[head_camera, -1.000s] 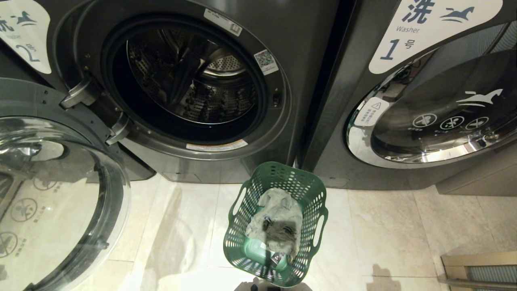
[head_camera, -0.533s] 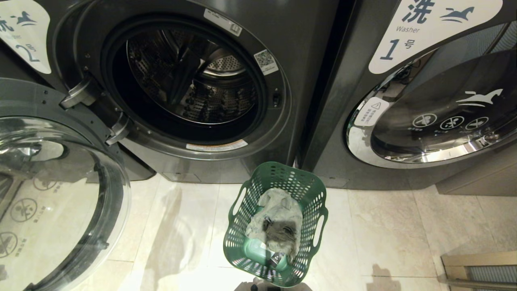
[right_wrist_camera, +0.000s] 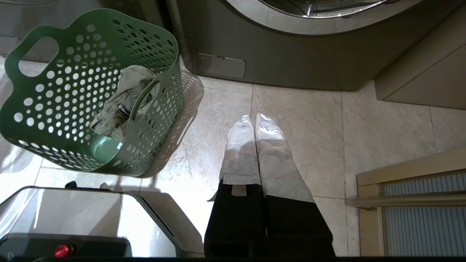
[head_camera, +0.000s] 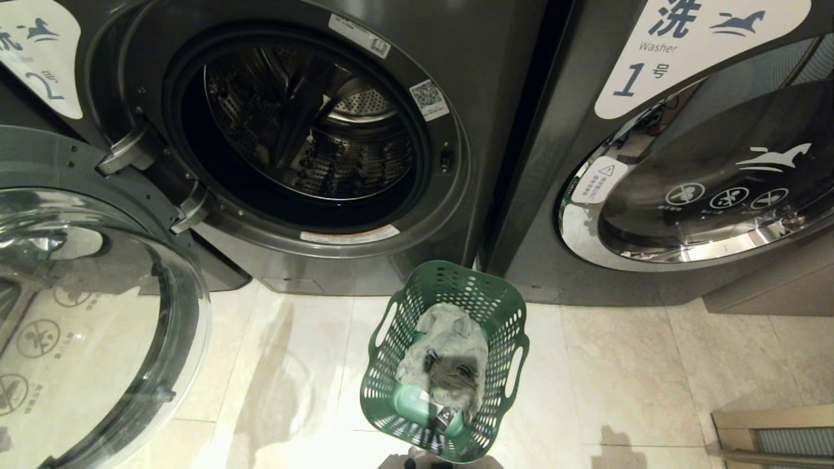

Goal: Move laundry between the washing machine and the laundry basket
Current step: Close the washing machine door with the left hand

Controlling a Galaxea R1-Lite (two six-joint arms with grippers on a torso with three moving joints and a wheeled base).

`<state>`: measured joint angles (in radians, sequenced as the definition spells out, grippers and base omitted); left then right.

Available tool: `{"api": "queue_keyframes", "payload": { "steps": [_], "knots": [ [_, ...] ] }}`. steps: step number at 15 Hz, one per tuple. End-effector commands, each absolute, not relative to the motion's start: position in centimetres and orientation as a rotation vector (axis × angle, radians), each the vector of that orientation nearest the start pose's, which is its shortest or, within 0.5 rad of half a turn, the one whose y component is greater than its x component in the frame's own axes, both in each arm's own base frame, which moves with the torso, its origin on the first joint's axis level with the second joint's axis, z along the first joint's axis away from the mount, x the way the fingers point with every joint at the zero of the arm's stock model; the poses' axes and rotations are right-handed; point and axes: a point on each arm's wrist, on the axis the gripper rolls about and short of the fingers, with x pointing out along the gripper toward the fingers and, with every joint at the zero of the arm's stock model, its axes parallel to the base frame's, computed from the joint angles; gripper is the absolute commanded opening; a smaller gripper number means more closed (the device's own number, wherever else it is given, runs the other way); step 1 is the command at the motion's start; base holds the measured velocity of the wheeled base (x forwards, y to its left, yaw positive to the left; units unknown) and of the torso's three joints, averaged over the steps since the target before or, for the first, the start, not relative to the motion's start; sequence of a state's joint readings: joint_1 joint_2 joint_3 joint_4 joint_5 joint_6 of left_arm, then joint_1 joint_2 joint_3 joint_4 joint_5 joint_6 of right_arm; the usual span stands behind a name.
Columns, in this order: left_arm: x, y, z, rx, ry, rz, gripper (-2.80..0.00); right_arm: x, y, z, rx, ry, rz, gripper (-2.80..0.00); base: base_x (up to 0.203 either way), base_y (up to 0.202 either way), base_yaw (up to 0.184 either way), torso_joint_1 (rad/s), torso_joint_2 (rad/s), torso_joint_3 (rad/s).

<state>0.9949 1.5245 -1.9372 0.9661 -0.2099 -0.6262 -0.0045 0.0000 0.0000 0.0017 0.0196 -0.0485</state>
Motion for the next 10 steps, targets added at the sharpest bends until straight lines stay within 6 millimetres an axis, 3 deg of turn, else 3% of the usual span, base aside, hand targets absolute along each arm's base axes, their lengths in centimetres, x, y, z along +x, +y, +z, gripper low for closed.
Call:
{"api": "queue_keyframes", "payload": {
  "steps": [1,10],
  "knots": [
    [11.1,16.0,38.5,-0.927,0.237,0.881,-2.80,-2.3,0.1,7.5,-0.049,0.003,0.015,-2.80,0.000,0.000,0.000,0.000,0.00,0.000],
    [9.6,11.3,37.2,-1.000,0.372,0.740,-2.80,-2.3,0.1,7.5,-0.048,0.003,0.015,-2.80,0.000,0.000,0.000,0.000,0.00,0.000]
  ]
}}
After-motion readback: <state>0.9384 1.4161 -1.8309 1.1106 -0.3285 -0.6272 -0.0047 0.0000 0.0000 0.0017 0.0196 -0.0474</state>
